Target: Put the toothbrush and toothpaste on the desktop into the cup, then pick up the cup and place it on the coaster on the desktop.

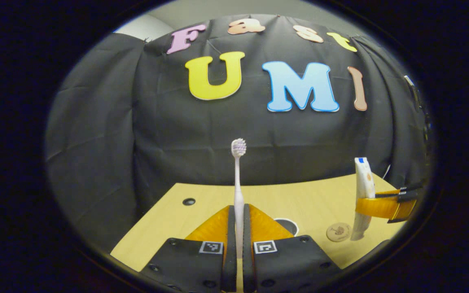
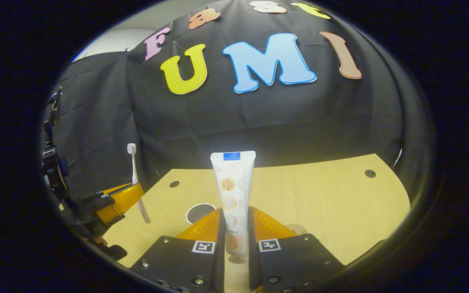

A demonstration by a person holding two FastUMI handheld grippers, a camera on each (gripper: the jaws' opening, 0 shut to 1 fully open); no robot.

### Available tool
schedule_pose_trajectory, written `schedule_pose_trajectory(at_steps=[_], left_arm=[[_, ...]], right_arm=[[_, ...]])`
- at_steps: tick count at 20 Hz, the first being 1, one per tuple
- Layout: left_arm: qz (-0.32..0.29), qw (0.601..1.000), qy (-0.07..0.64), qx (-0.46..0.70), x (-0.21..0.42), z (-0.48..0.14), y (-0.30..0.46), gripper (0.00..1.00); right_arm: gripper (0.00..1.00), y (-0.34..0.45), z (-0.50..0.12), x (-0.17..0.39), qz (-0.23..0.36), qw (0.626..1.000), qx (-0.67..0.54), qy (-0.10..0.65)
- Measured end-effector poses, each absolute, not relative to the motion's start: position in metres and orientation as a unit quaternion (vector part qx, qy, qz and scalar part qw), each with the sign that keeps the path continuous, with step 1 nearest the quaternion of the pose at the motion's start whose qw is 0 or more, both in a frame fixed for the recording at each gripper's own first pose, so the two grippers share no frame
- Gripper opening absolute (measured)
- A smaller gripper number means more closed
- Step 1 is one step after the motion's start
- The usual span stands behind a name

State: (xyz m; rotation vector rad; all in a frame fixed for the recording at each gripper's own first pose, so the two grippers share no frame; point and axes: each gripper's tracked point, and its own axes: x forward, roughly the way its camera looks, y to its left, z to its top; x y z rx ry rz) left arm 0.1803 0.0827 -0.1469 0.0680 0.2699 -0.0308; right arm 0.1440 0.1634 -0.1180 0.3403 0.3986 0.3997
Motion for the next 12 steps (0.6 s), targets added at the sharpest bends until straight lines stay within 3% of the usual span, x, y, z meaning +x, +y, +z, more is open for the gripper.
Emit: schedule_pose_trajectory(at_steps=[6, 12], left_arm=[[-0.059, 0.997, 0.050, -0.021, 0.218, -0.127, 0.052, 0.13], [-0.079, 0.994, 0.029, -0.073, 0.243, -0.143, 0.033, 0.13]], right_arm=[[0.24, 0.161, -0.125, 0.151, 0.193, 0.948, 0.156, 0.199], [0.24, 0.150, -0.131, 0.151, 0.188, 0.953, 0.133, 0.197]])
